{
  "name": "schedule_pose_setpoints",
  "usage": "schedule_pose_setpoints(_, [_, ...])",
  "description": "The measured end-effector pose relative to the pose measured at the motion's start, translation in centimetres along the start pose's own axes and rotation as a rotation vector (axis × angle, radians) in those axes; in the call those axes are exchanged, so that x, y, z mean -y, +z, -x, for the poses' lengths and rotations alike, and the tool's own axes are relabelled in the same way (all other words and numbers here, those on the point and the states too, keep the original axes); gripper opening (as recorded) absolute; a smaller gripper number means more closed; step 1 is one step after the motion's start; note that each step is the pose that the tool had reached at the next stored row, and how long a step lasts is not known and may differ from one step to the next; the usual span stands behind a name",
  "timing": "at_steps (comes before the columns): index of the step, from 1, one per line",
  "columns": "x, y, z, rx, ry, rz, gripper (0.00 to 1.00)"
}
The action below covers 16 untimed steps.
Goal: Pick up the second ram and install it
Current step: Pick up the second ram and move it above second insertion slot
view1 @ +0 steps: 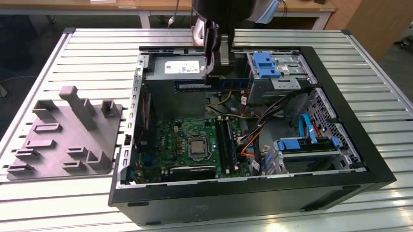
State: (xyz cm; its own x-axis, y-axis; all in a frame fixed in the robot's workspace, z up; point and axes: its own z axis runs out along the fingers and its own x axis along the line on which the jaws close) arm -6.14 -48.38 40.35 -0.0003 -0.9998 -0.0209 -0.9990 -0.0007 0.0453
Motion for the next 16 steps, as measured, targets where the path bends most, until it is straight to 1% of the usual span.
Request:
schedule_pose_setpoints(4, [0.54,0.33,0.00,0.0000,0.000,0.0000,0.11])
schedule_pose_setpoints(6, [0.66,0.57,-0.02,0.0001,0.000,-0.0001,0.11])
schedule_pose_setpoints(16, [0.77,2.35,-0.04,0.0000,0.000,0.0000,0.11])
